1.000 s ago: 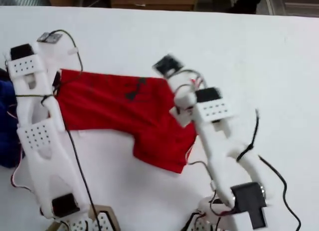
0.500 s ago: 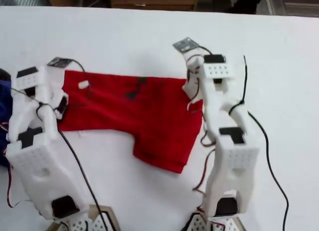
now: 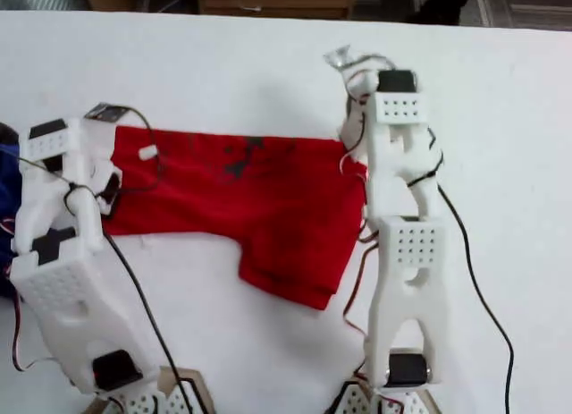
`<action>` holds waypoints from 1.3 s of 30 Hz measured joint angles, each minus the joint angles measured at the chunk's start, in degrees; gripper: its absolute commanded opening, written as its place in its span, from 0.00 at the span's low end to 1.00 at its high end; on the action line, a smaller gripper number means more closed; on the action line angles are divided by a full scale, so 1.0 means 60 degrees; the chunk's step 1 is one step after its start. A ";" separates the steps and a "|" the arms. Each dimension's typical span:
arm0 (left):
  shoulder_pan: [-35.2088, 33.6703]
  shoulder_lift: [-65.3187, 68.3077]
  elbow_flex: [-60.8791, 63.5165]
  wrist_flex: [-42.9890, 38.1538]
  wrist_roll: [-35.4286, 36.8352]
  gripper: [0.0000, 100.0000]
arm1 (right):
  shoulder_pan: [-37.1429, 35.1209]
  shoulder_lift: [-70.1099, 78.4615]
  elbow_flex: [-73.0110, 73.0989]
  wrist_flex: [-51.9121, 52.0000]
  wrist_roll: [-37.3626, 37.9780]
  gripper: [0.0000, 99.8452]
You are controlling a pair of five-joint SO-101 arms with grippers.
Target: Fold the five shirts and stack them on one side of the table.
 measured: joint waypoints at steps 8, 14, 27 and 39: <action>0.0059 -0.1685 -0.0088 0.1275 -0.0205 0.02 | -0.0117 -0.2300 0.1656 0.0103 0.0044 0.12; 0.0791 -0.3575 0.0073 0.1260 -0.0103 0.02 | -0.1582 -0.6212 0.7106 -0.0337 0.0674 0.12; 0.0996 -0.1158 0.1802 -0.1934 0.1304 0.02 | -0.5421 -1.0842 1.8242 -0.5729 0.1216 0.24; 0.0996 -0.1011 0.1744 -0.1949 0.1319 0.02 | -0.6066 -0.9861 1.8374 -0.6242 0.1245 0.23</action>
